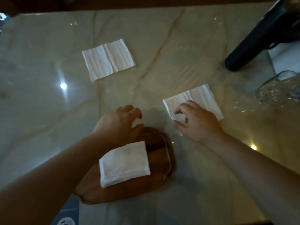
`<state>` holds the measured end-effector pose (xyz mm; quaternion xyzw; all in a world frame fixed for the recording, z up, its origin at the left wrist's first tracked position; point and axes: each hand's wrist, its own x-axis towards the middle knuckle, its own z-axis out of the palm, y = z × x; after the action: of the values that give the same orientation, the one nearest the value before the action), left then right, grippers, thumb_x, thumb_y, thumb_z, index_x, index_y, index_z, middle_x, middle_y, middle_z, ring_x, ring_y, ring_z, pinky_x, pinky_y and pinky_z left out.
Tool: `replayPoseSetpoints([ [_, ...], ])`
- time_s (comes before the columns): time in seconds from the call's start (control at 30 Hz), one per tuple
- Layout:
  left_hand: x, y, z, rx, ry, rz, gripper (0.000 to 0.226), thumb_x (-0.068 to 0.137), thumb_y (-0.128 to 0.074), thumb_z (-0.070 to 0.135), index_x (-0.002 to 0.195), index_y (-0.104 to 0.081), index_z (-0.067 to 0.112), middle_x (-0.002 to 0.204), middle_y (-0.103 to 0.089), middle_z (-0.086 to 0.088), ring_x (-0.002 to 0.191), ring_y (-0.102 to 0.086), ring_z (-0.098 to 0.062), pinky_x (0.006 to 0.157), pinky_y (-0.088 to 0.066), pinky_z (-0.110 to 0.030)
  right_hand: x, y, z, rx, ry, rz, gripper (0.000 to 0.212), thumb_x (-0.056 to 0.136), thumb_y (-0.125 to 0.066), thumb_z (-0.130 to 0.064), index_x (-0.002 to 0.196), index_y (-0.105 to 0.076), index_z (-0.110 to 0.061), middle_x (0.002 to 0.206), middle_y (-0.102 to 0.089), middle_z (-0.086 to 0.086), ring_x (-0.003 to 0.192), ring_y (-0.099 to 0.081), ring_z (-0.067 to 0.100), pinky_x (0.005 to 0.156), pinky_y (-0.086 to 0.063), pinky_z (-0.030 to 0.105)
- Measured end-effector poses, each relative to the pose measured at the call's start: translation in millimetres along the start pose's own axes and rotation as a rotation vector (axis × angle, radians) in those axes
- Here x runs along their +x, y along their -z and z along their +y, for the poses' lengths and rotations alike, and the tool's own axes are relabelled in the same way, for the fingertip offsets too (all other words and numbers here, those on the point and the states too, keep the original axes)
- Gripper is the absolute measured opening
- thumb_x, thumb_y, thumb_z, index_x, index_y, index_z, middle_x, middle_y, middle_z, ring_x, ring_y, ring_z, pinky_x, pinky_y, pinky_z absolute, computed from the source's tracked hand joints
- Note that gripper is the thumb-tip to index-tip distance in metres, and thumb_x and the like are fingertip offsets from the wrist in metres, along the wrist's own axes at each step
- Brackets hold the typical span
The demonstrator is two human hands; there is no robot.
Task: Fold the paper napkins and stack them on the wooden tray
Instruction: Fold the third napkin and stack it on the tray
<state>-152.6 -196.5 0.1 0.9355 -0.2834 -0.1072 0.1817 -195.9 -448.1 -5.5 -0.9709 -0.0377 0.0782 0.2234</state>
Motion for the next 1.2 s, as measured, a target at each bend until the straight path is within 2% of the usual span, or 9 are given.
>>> replayPoseSetpoints([
  [0.23,90,-16,40,-0.034,-0.067,-0.056,0.017,0.085,-0.059,0.038,0.096,-0.060,0.025,0.089,-0.056,0.008,0.071,-0.054,-0.014,0.066,-0.051,-0.035,-5,23,67,0.068,-0.268,0.149,0.025,0.078,-0.065,-0.042,0.097,-0.057,-0.027,0.099,-0.057,-0.009,0.071,-0.056,0.012,0.067,-0.048,0.032],
  [0.37,134,-19,50,-0.025,-0.066,-0.082,0.017,0.085,-0.060,0.033,0.098,-0.060,0.022,0.092,-0.057,0.004,0.074,-0.052,-0.015,0.074,-0.053,-0.041,-17,22,97,0.082,-0.387,0.205,0.024,0.076,-0.064,-0.040,0.093,-0.058,-0.025,0.092,-0.057,-0.009,0.077,-0.058,0.015,0.070,-0.051,0.036],
  [0.53,180,-24,67,0.045,-0.130,-0.104,0.020,0.085,-0.060,0.033,0.102,-0.060,0.021,0.101,-0.060,-0.001,0.083,-0.053,-0.017,0.079,-0.048,-0.037,-29,14,118,0.052,-0.472,0.226,0.022,0.076,-0.063,-0.045,0.086,-0.059,-0.026,0.090,-0.062,-0.002,0.082,-0.060,0.020,0.073,-0.053,0.039],
  [0.73,215,-46,95,0.199,-0.276,-0.163,0.031,0.087,-0.058,0.031,0.117,-0.055,0.022,0.117,-0.056,-0.005,0.104,-0.056,-0.027,0.075,-0.049,-0.040,-25,10,125,0.046,-0.442,0.240,0.009,0.078,-0.065,-0.033,0.077,-0.062,-0.025,0.082,-0.061,-0.004,0.076,-0.060,0.021,0.063,-0.044,0.029],
  [0.9,227,-52,102,0.175,-0.432,-0.231,0.061,0.083,-0.066,0.025,0.138,-0.039,0.020,0.143,-0.045,-0.006,0.128,-0.039,-0.028,0.102,-0.039,-0.046,-5,29,127,0.046,-0.257,0.234,0.007,0.081,-0.065,-0.024,0.082,-0.064,-0.017,0.082,-0.068,0.001,0.075,-0.062,0.024,0.064,-0.051,0.034],
  [0.97,230,-47,101,0.176,-0.414,-0.237,0.062,0.083,-0.066,0.028,0.138,-0.038,0.020,0.138,-0.052,-0.007,0.123,-0.046,-0.030,0.100,-0.040,-0.046,8,41,125,0.046,-0.184,0.252,0.006,0.082,-0.065,-0.021,0.083,-0.064,-0.015,0.078,-0.070,0.002,0.069,-0.063,0.022,0.061,-0.050,0.031],
  [1.03,232,-41,97,0.212,-0.374,-0.201,0.048,0.084,-0.063,0.031,0.129,-0.048,0.021,0.124,-0.062,-0.007,0.110,-0.056,-0.030,0.094,-0.044,-0.043,21,50,121,0.049,-0.138,0.267,0.006,0.083,-0.065,-0.021,0.084,-0.064,-0.014,0.077,-0.070,0.003,0.067,-0.063,0.021,0.060,-0.049,0.028],
  [1.1,230,-34,90,0.230,-0.330,-0.163,0.033,0.086,-0.059,0.033,0.117,-0.058,0.021,0.114,-0.067,-0.008,0.100,-0.060,-0.031,0.085,-0.045,-0.039,34,58,115,0.050,-0.100,0.271,0.007,0.084,-0.063,-0.020,0.086,-0.064,-0.014,0.078,-0.070,0.004,0.069,-0.064,0.022,0.062,-0.051,0.032],
  [1.2,222,-21,79,0.198,-0.290,-0.128,0.028,0.087,-0.057,0.032,0.111,-0.062,0.018,0.109,-0.068,-0.009,0.095,-0.060,-0.032,0.077,-0.047,-0.037,48,66,106,0.041,-0.051,0.266,0.008,0.083,-0.060,-0.019,0.089,-0.063,-0.015,0.085,-0.070,0.002,0.076,-0.063,0.022,0.067,-0.053,0.039],
])
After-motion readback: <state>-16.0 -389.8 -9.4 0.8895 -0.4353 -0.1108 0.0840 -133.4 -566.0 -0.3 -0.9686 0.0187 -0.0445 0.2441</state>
